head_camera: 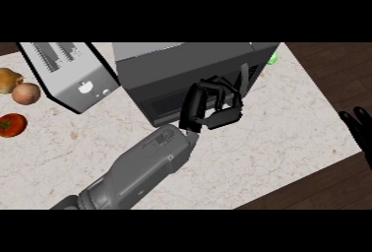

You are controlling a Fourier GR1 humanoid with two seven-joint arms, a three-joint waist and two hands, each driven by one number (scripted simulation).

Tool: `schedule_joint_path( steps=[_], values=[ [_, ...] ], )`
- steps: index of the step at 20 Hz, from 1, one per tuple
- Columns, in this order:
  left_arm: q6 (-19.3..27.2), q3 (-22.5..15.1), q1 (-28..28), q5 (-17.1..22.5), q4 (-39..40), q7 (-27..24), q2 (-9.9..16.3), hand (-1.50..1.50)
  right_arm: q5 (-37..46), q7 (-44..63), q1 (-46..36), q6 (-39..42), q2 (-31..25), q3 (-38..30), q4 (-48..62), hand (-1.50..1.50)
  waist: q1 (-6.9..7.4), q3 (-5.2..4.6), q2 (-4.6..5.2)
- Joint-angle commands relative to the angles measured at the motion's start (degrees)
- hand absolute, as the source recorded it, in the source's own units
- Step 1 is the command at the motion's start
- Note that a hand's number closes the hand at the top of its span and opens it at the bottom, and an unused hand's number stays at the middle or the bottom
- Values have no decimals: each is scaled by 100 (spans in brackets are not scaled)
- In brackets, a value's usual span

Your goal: Pick up the milk, place it into the microwave and close the microwave

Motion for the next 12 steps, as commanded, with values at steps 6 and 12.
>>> schedule_joint_path(
  steps=[6,12],
  values=[
    [-147,157,-311,331,477,-319,1,150,-329,231,-179,-68,-144,-96,-56,-150,-32,1,100],
    [-158,135,-364,482,565,-490,1,150,-524,343,-187,-45,-287,-208,-84,-150,-115,10,97]
  ],
)
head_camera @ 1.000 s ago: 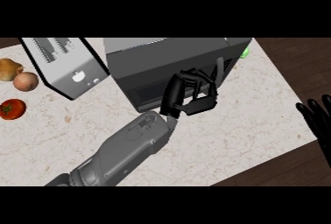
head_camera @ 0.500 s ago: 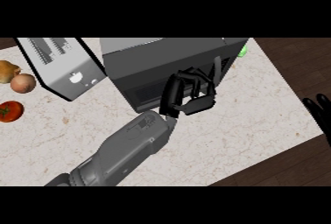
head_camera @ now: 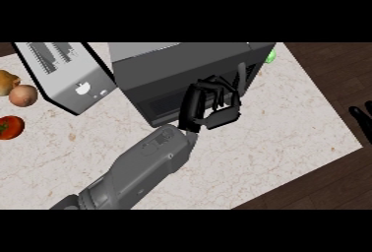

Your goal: Pick up the milk, place it into the microwave and close the microwave

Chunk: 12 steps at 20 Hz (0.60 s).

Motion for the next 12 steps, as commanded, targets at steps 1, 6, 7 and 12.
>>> schedule_joint_path(
  steps=[1,6,7,12],
  values=[
    [-120,199,-387,168,441,22,1,150,-117,98,-29,-14,-80,-44,-48,-150,-80,-6,70],
    [-134,136,-366,299,493,-111,1,150,-254,186,-70,-27,-150,-91,-49,-150,-95,0,84],
    [-150,137,-337,302,538,-164,1,150,-283,228,-66,-69,-175,-130,-50,-150,-81,-5,87],
    [-137,92,-421,452,554,-197,1,150,-428,290,-161,-107,-238,-198,-58,-150,-85,2,87]
  ],
)
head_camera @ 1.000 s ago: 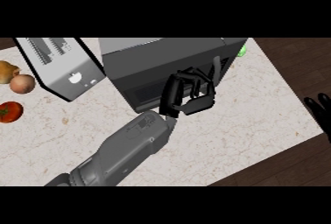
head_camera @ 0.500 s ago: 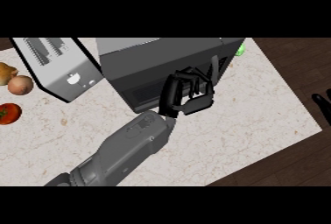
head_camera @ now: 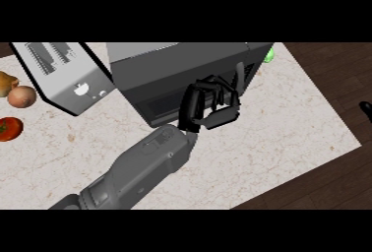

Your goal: Pick up the milk, place it into the microwave and close the microwave

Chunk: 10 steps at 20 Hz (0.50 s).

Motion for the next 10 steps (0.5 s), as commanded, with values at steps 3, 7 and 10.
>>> schedule_joint_path(
  steps=[3,7,10],
  values=[
    [-132,144,-348,195,500,47,1,150,-189,134,-33,3,-115,-50,-8,-150,-57,-10,105],
    [-170,82,-427,248,528,-26,1,150,-375,176,-134,123,-189,9,-86,-150,-9,-6,88],
    [-144,62,-423,310,565,-79,1,150,-553,213,-132,245,-239,61,-113,-150,-54,1,104]
  ],
)
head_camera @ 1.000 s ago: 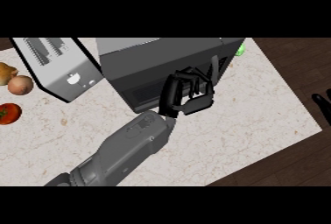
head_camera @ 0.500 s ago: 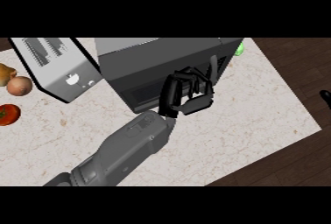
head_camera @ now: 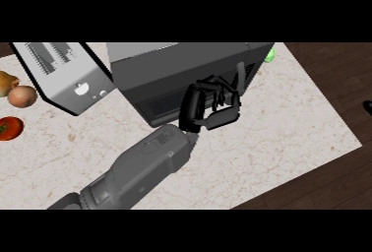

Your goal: Pick up the milk, place it into the microwave and close the microwave

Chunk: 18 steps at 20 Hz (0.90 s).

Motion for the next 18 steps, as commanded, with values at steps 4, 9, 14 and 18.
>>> schedule_joint_path(
  steps=[4,9,14,18],
  values=[
    [-170,151,-376,228,481,108,1,150,-324,170,-70,170,-199,59,-59,-150,-21,-18,86],
    [-124,120,-400,303,546,-3,1,150,-434,243,-44,194,-285,23,-10,-150,-67,-8,101],
    [-118,39,-361,397,586,-75,1,150,-596,284,-81,191,-329,2,-8,-150,-80,-7,110],
    [-130,54,-444,494,586,-74,1,150,-658,316,-148,278,-487,-92,-25,-150,-100,-6,98]
  ],
)
